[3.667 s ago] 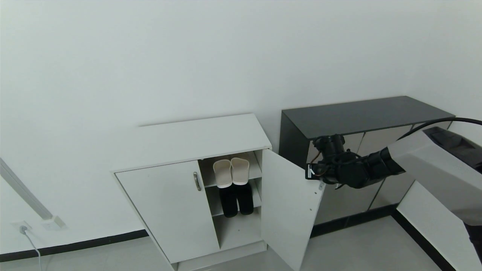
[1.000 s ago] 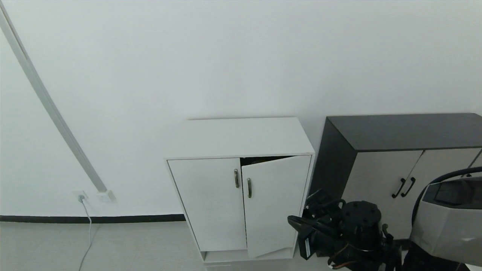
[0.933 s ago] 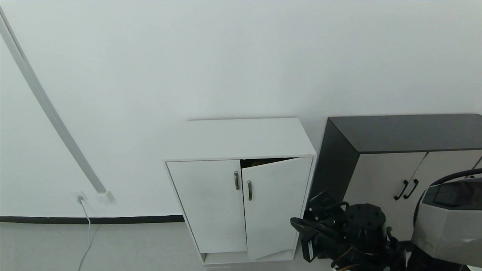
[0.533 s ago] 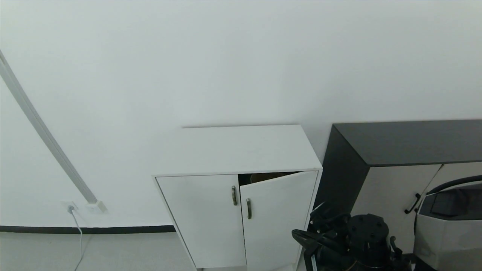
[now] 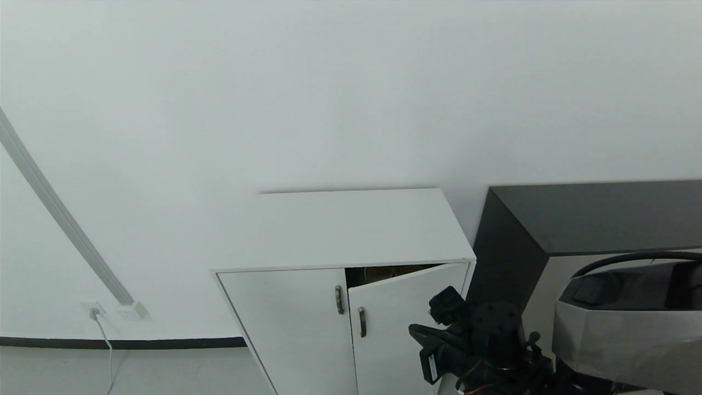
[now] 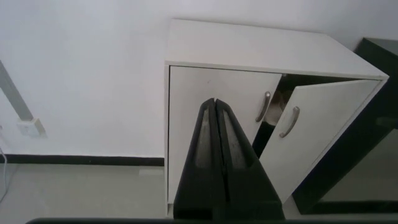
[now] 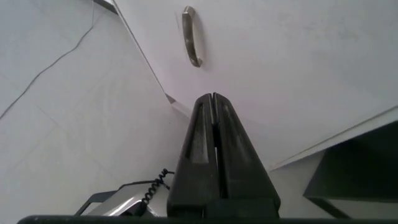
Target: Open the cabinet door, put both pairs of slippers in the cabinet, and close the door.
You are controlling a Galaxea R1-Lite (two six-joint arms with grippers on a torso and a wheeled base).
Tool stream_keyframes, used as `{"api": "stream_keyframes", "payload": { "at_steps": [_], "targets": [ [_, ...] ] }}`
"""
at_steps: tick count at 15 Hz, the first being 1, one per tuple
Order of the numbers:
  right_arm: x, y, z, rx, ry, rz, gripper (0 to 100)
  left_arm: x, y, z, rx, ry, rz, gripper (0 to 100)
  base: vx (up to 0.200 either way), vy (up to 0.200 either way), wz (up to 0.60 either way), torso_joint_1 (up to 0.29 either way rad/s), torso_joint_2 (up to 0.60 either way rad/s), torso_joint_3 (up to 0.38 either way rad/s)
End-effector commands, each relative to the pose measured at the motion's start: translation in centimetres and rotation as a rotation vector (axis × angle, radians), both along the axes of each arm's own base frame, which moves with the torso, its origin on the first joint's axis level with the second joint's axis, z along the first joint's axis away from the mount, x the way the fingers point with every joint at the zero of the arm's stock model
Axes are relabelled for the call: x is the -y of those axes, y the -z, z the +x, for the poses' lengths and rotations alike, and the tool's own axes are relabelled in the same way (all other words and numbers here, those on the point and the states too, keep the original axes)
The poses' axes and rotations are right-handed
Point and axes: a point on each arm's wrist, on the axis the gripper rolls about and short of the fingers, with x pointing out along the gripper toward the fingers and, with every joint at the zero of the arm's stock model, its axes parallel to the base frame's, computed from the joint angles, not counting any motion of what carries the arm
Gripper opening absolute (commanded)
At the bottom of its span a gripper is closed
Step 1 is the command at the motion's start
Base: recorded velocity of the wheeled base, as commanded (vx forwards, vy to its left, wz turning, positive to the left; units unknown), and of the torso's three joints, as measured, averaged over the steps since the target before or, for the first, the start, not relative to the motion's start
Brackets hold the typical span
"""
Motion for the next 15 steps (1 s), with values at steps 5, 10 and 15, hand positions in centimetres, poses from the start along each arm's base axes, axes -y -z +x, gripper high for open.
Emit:
{"api": "stream_keyframes", "payload": {
  "at_steps": [5,10,15],
  "targets": [
    [-1.3,0.4,5.4,-0.016,0.07,-0.011,0,0.0,0.0,0.0,-0.001,-0.003,-0.002,0,0.0,0.0,0.0,0.0,0.0,0.0],
    [-2.1,0.8,8.6,-0.014,0.104,-0.009,0,0.0,0.0,0.0,-0.001,-0.002,-0.002,0,0.0,0.0,0.0,0.0,0.0,0.0],
    [-2.3,1.1,10.8,-0.018,0.13,-0.014,0,0.0,0.0,0.0,-0.001,-0.002,0.0,0,0.0,0.0,0.0,0.0,0.0,0.0]
  ]
}}
